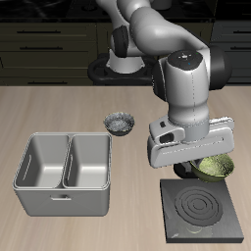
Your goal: Place the green bowl on the flat stove
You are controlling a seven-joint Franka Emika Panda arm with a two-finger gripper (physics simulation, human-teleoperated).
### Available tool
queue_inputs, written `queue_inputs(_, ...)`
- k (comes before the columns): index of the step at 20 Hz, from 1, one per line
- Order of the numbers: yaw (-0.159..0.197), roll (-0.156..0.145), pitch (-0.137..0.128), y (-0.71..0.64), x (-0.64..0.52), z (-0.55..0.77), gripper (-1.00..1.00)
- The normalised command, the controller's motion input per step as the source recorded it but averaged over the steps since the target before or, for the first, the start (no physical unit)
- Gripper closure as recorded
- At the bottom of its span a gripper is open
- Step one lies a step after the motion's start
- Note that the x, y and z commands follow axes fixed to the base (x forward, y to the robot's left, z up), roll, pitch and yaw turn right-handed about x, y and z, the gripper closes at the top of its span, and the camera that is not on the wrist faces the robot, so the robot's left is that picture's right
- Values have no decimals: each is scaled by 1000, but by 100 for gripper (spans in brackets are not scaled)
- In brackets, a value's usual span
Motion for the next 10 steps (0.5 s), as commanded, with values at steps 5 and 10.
queue_inputs(5, 44, 17, -38, -32, 44, -163, 100)
queue_inputs(10, 74, -17, 6, -109, 136, -365, 100)
